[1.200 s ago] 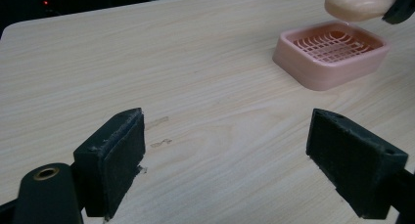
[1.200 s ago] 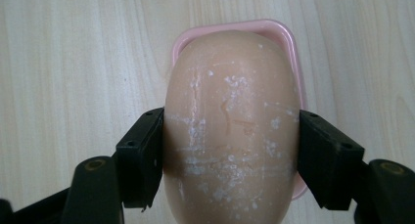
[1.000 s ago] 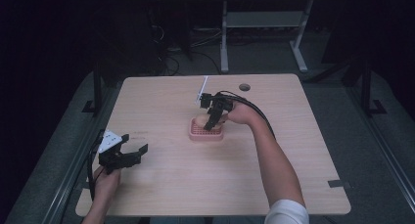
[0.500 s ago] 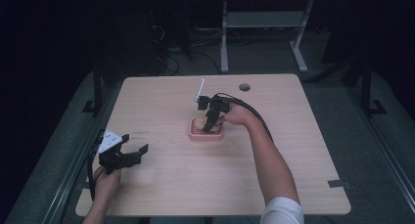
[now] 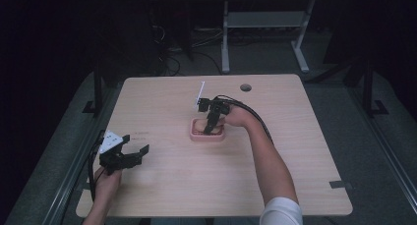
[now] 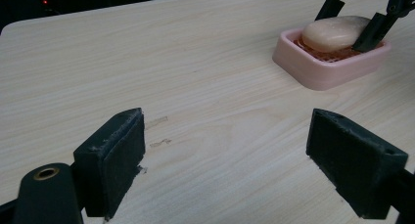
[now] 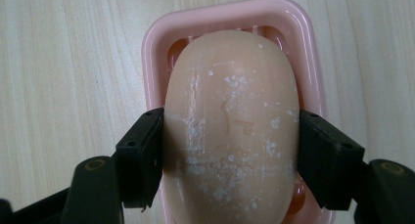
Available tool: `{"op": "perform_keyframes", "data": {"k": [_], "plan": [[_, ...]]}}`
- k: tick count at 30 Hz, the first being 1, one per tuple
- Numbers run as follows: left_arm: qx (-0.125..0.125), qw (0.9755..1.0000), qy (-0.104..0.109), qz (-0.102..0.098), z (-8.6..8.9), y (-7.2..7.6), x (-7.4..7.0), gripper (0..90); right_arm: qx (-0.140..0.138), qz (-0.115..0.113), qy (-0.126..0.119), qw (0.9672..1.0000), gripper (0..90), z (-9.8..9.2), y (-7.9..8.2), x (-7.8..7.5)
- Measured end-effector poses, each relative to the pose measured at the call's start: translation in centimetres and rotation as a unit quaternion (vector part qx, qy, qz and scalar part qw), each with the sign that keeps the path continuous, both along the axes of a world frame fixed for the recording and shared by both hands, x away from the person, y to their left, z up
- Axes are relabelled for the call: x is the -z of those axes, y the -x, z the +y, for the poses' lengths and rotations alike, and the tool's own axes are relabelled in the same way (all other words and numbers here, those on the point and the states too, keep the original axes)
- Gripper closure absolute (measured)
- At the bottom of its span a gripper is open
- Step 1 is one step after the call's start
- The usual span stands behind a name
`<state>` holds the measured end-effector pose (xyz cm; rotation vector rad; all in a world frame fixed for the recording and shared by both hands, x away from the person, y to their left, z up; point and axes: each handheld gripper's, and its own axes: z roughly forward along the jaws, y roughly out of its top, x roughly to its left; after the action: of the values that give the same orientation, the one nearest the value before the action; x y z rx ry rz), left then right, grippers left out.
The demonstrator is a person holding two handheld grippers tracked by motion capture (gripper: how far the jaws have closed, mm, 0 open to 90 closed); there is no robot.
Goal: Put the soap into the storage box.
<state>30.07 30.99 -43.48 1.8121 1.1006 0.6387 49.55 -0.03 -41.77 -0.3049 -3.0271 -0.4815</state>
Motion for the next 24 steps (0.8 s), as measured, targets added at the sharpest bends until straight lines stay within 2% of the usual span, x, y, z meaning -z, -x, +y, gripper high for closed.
{"op": "perform_keyframes", "data": {"k": [24], "plan": [[0.002,1.0000,-0.002,-0.001,-0.02,0.00,-0.02,14.2,0.003,-0.006,0.009,0.9999,31.8,-0.03,-0.07,0.20]]}}
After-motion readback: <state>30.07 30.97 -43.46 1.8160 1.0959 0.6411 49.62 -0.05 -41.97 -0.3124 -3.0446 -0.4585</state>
